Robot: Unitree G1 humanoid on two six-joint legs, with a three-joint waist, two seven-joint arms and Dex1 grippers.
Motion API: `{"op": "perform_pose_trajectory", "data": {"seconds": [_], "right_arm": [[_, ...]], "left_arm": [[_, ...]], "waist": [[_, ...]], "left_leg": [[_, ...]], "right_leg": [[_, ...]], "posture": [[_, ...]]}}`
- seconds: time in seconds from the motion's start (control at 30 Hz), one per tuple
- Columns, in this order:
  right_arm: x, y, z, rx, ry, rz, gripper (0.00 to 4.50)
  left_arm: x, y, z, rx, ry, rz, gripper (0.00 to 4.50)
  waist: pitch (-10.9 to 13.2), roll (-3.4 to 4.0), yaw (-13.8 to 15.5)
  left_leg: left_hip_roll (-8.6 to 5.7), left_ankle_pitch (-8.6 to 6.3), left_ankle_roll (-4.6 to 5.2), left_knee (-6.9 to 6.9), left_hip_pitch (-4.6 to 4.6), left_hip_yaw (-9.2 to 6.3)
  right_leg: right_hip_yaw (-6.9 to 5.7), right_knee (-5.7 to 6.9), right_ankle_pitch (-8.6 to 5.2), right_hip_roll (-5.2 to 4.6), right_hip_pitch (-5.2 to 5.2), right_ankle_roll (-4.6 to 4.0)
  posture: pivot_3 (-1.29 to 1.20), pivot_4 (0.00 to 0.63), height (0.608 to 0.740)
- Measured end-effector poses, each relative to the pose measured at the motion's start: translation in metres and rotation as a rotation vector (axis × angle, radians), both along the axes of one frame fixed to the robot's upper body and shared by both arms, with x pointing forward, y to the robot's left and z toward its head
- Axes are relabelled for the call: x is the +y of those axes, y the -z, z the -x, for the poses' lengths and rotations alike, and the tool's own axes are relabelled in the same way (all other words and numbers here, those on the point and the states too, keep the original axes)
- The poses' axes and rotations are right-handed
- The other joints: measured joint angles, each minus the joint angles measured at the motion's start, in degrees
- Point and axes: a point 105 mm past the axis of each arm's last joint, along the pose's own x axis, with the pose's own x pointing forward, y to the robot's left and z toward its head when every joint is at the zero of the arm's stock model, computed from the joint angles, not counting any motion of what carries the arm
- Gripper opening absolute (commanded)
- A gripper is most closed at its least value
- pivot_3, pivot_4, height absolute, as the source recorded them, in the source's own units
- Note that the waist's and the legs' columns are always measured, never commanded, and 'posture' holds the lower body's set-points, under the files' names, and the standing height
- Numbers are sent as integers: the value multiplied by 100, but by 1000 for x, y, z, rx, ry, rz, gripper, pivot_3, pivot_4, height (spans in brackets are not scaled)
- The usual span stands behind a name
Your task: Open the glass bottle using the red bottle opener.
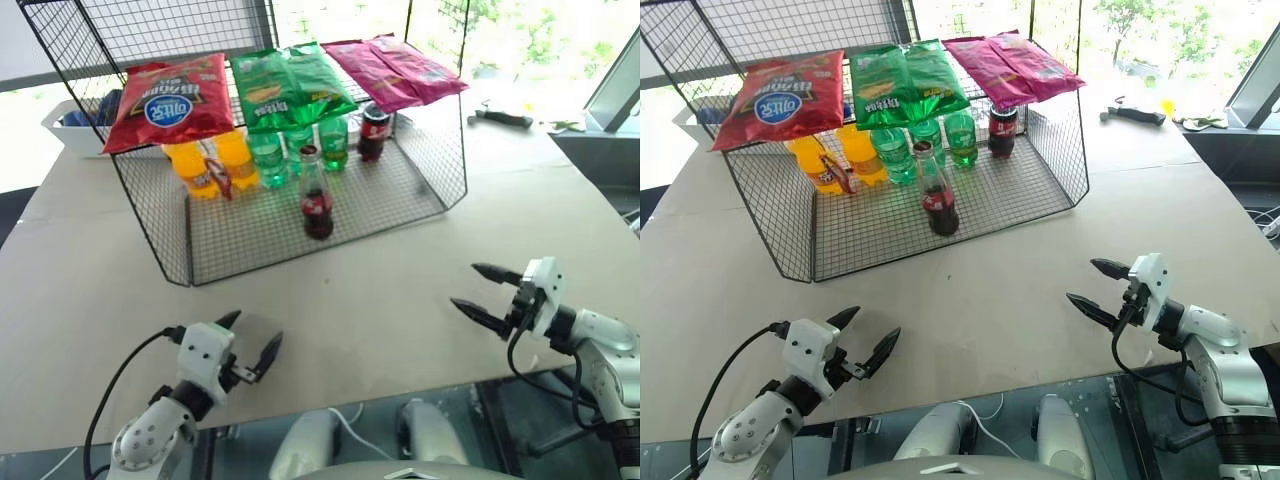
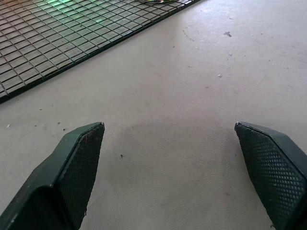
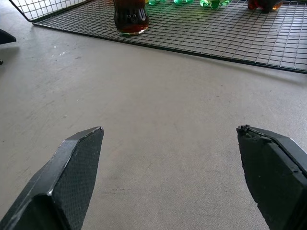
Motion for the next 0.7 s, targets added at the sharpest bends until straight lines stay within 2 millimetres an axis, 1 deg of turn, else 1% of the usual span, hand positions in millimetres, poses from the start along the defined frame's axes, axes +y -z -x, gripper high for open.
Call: {"op": "perform_pose_trajectory", "data": {"seconds": [0.07,0.23,0.7], "right_arm": [[0,0,0,0,-2,0,4477],[-2,9,-2,0,-23,16,4477],[1,14,0,-5,-46,15,4477]], "left_arm": [[0,0,0,0,0,0,4500],[0,-9,-9,-46,-3,8,4500],[6,-13,-11,-52,-20,15,4500]], "waist": [[0,0,0],[1,-1,2],[1,0,-4]], "left_leg": [[0,0,0,0,0,0],[0,1,-1,0,1,-2],[0,1,-2,0,0,0]], "right_leg": [[0,0,0,0,0,0],[-2,1,0,1,0,0],[1,0,1,-1,-1,0]], "posture": [[0,150,740],[0,150,740],[0,150,740]]}}
